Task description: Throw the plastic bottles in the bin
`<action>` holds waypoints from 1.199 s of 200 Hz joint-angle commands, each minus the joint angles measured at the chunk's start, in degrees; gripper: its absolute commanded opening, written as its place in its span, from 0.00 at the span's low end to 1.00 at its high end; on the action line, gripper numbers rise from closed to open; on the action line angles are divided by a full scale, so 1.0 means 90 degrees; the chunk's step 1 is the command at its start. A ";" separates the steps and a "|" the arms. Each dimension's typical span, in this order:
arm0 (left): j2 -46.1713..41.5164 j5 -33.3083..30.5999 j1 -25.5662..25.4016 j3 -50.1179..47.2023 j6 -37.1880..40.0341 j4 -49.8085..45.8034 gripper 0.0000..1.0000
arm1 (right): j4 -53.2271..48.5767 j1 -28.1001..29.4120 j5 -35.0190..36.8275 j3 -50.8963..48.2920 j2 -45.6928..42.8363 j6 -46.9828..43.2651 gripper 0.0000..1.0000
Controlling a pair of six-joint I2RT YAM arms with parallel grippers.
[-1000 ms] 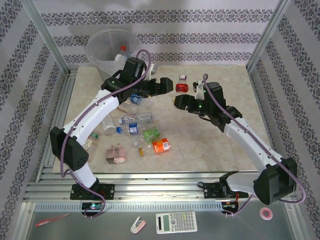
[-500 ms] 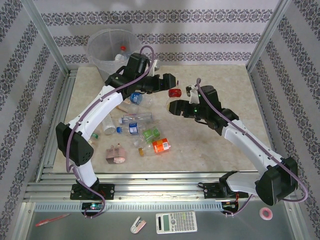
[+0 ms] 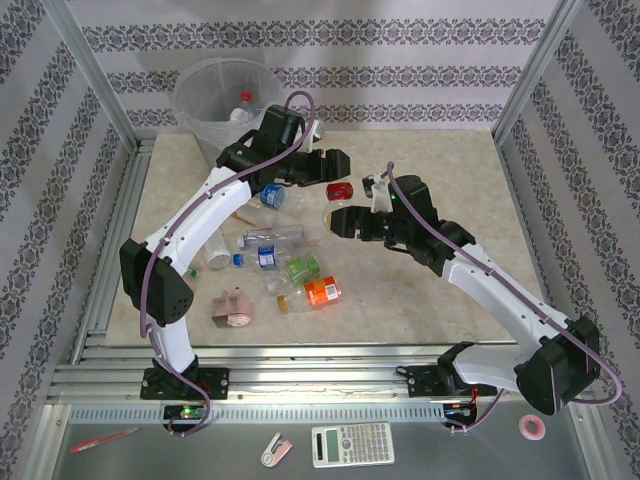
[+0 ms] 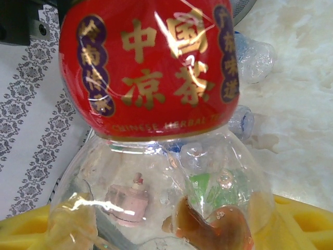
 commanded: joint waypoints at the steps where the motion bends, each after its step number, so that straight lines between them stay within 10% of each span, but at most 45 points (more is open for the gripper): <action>1: 0.0086 -0.0103 -0.0101 0.0183 0.0133 -0.0174 0.62 | 0.0053 0.0095 -0.0123 0.0014 -0.0013 -0.0177 0.36; 128: -0.0214 -0.0326 -0.0102 -0.0170 0.0325 -0.0370 0.20 | -0.0049 0.0139 -0.0199 0.0145 0.0115 -0.0321 0.40; 212: -0.0947 -0.0774 -0.0088 -0.0987 0.0369 -0.0293 0.06 | -0.0108 0.0053 -0.0213 0.0455 0.0054 -0.0739 0.94; 240: -0.1219 -0.1007 -0.0068 -0.1285 0.0330 -0.0311 0.04 | -0.0104 -0.0079 -0.0286 0.0477 0.0008 -0.0771 0.98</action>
